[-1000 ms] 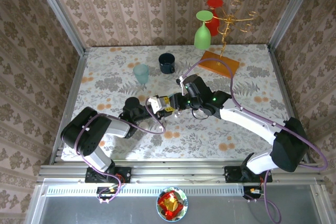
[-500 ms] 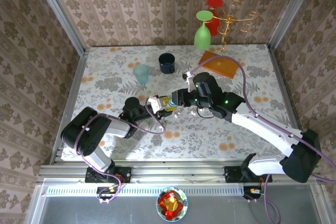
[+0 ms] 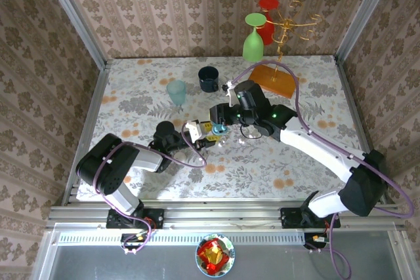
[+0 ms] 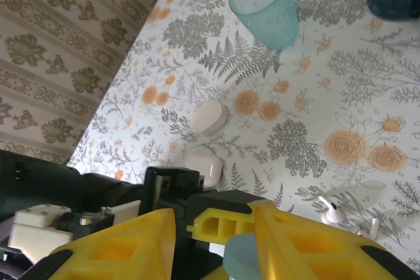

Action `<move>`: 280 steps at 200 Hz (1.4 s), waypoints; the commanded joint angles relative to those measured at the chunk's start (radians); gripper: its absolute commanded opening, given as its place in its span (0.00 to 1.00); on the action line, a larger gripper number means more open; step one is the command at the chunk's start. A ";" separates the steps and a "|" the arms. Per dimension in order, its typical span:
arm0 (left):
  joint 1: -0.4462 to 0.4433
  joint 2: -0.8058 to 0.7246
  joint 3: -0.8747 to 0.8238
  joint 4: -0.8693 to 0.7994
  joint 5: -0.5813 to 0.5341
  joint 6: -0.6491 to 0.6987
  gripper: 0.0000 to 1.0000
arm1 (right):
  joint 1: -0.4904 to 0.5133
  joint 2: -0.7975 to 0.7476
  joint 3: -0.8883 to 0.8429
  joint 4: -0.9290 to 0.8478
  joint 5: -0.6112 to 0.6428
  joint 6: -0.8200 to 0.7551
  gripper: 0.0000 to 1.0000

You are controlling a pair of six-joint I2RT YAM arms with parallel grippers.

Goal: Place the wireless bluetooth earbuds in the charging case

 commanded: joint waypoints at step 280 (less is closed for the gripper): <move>-0.025 -0.067 0.169 0.037 -0.054 -0.404 0.23 | -0.244 -0.131 -0.481 0.886 -0.491 0.730 0.58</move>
